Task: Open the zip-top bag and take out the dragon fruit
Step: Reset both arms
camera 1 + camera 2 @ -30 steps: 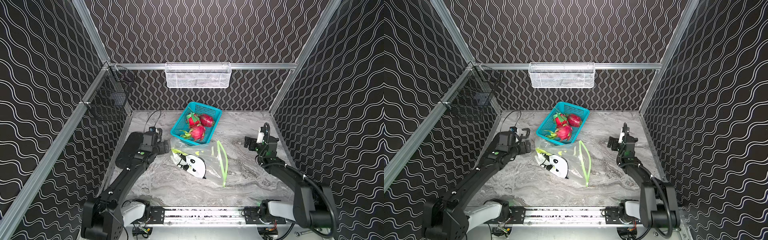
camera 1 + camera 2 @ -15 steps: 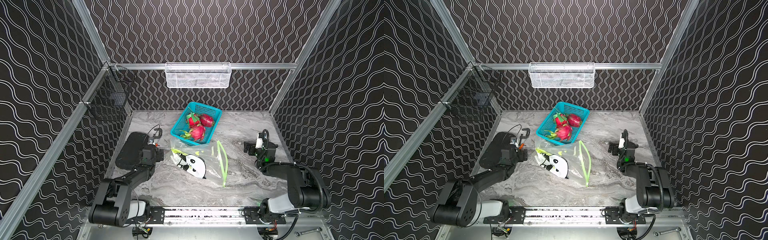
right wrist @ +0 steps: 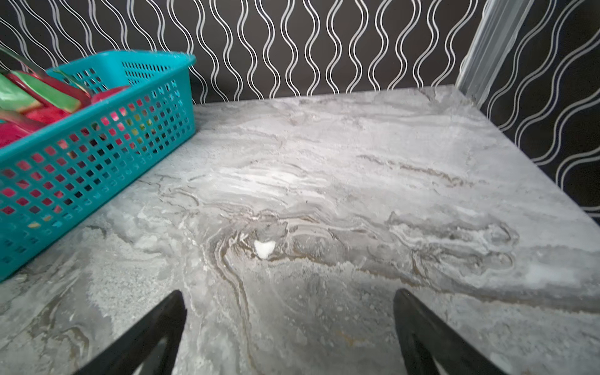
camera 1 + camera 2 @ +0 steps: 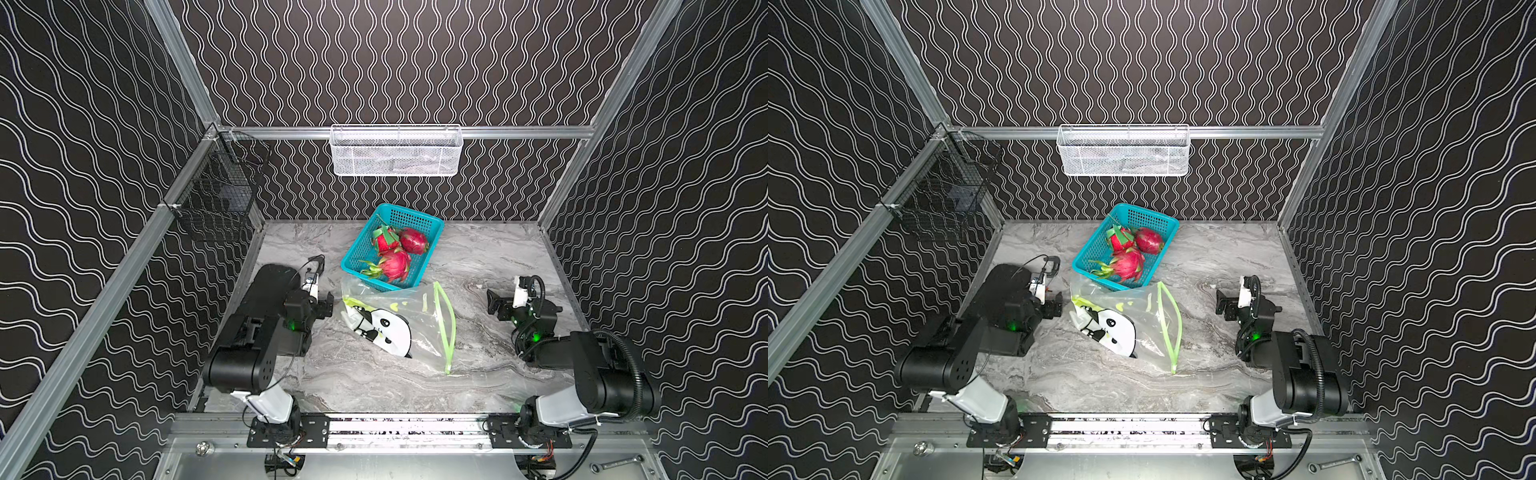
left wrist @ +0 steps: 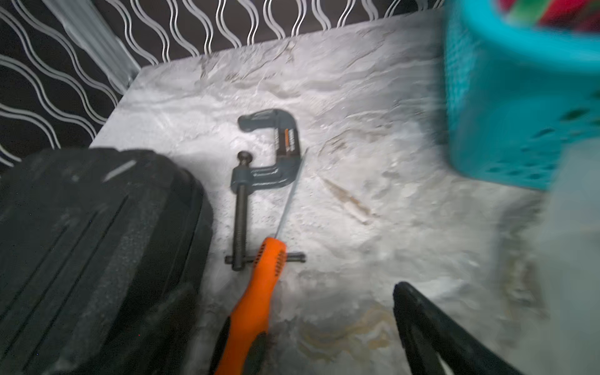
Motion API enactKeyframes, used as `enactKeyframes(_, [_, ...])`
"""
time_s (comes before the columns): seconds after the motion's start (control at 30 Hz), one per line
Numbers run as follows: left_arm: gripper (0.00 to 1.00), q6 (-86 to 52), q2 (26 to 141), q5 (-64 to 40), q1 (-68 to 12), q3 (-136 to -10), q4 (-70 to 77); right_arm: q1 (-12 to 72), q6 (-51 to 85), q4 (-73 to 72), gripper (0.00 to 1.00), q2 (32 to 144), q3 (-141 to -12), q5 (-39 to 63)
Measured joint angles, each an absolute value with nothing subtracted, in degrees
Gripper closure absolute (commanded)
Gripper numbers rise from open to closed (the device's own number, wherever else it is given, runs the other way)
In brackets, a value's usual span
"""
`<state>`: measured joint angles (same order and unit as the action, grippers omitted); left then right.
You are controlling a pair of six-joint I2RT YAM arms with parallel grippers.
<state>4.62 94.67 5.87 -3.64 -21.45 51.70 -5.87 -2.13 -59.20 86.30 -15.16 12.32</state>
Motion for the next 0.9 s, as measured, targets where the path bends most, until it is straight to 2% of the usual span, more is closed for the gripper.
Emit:
enactKeyframes(0.5, [0.01, 4.40, 95.04, 5.41, -3.49, -21.45, 56.55, -5.98, 2.15, -63.70, 0.00, 87.70, -14.74, 1.43])
enactKeyframes(0.9, [0.01, 4.40, 95.26, 5.41, -3.49, -21.71, 56.49, -4.93, 1.96, -64.49, 0.00, 87.81, -14.96, -1.21])
